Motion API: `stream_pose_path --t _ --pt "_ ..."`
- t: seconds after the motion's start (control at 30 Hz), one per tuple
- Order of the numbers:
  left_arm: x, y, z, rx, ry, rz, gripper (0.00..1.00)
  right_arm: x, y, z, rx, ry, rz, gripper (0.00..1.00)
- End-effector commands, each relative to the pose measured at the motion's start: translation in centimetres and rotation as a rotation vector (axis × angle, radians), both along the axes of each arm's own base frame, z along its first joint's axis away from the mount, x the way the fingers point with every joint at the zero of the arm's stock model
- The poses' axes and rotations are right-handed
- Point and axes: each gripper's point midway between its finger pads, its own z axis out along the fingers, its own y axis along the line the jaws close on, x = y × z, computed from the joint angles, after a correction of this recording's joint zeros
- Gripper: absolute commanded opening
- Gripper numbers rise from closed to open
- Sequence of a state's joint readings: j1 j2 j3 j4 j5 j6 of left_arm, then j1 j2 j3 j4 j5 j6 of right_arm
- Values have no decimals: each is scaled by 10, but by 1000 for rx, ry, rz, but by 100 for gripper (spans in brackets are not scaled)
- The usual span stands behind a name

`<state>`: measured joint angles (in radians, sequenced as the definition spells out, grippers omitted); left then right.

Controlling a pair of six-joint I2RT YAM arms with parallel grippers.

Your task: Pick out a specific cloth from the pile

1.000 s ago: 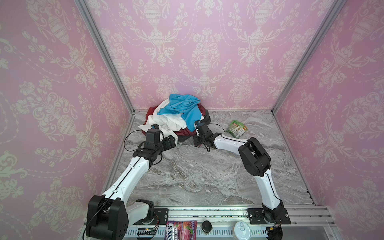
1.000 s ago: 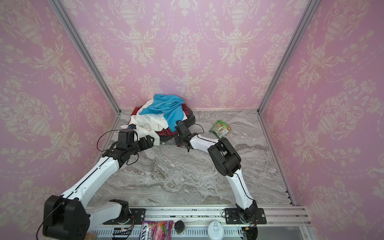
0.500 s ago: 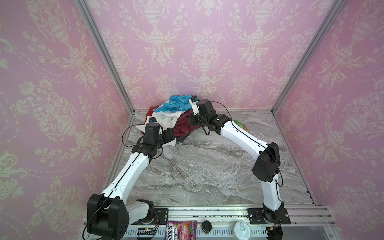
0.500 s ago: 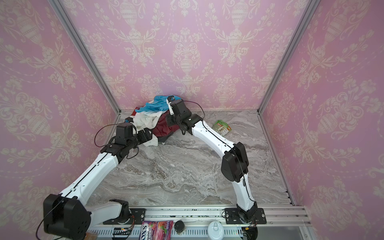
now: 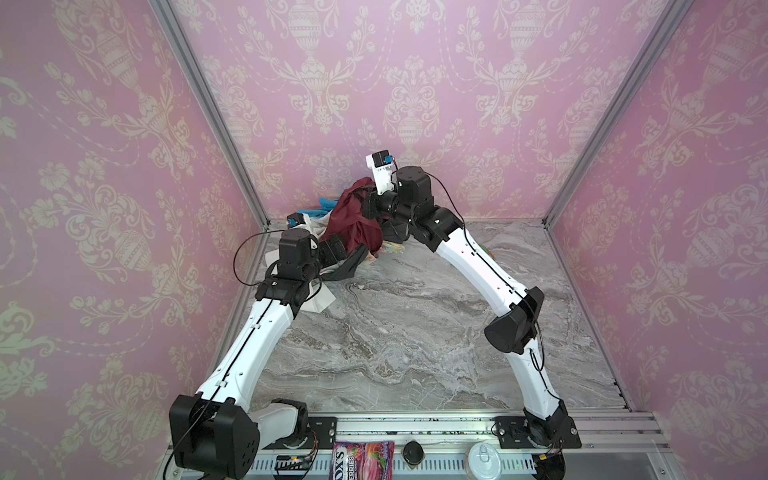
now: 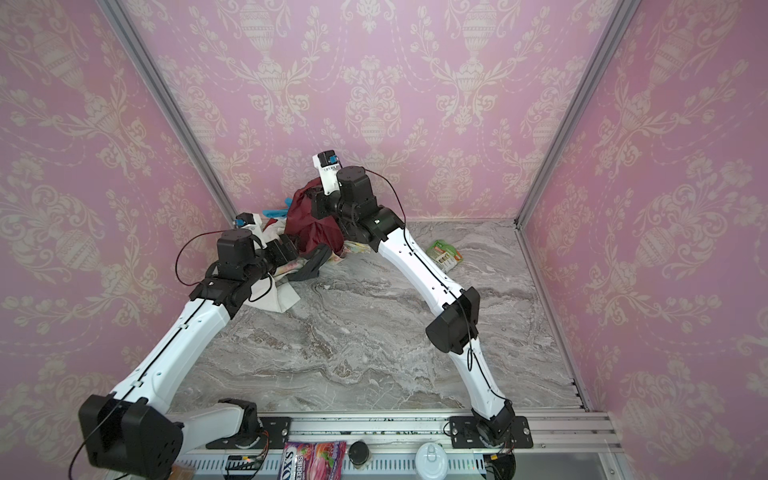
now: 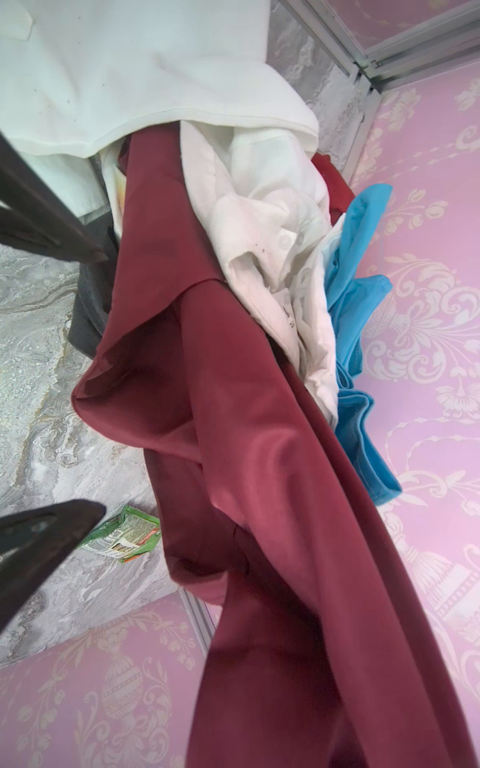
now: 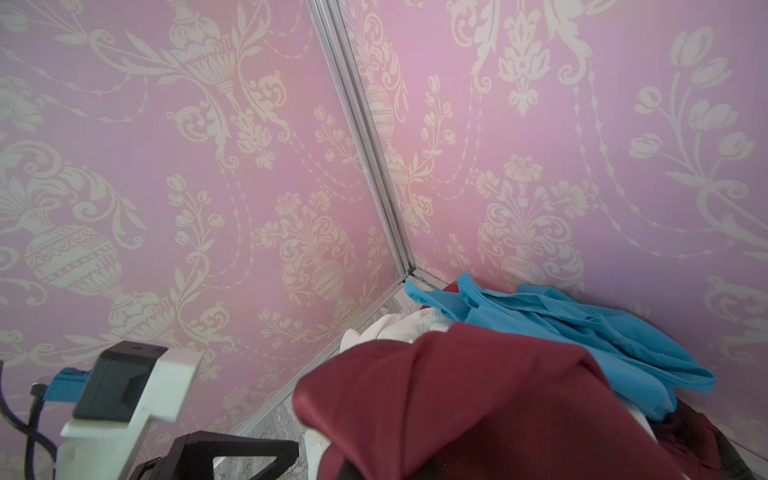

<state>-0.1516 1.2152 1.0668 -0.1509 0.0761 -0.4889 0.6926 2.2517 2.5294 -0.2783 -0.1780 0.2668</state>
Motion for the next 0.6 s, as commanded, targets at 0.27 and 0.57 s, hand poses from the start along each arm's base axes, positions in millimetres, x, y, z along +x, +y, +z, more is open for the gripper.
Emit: stream_pose_path --t 0.27,0.57 --pt "51 -30 29 202 -365 -197 97 -31 -5 83 194 -146 78 0" --pt "83 -56 73 130 -607 -297 32 -25 -5 61 146 -84 77 0"
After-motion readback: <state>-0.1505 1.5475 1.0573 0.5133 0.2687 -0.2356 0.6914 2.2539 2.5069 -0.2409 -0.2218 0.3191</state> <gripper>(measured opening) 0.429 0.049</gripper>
